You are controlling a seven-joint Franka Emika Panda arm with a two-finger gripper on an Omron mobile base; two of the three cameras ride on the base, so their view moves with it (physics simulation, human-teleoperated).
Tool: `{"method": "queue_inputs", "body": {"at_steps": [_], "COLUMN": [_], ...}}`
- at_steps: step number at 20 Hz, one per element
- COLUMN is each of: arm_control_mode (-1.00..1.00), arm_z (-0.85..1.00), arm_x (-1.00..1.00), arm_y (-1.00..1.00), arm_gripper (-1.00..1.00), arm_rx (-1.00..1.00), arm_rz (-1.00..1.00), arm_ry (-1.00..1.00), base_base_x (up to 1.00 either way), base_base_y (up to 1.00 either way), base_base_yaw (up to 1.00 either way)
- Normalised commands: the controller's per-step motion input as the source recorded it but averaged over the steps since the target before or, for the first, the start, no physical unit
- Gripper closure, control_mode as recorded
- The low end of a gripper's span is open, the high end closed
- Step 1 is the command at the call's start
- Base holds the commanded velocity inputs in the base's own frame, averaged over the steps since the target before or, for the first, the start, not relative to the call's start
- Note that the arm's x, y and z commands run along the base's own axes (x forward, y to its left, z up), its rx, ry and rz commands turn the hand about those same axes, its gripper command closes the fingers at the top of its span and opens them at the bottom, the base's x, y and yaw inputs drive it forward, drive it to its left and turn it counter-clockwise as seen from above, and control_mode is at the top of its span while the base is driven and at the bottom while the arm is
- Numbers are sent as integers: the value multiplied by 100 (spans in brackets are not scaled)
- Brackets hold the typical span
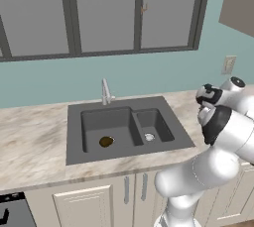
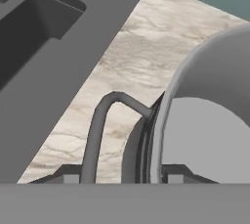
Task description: Dump the avocado from the pot into the sink. Then turn on the water and wash the avocado. Then turn off the water and put the avocado back in the pot.
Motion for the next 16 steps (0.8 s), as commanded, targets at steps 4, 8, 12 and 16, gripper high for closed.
{"method": "queue_inputs", "body": {"at_steps": [4,8,12,16], "arm_control_mode": [-100,-100,-100,-100], "arm_z": [15,31,68,75], "arm_x": [-14,0,-1,-23], "arm_y": [5,23,48,66], "arm_gripper": [-100,-100,-100,-100], "arm_rx": [0,0,0,0], "arm_rz": [-3,-11,-9,-5], "arm_ry": [-3,0,0,-4], "base_base_x": [0,0,0,0], "base_base_y": [0,0,0,0], "base_base_yaw": [0,0,0,0]}}
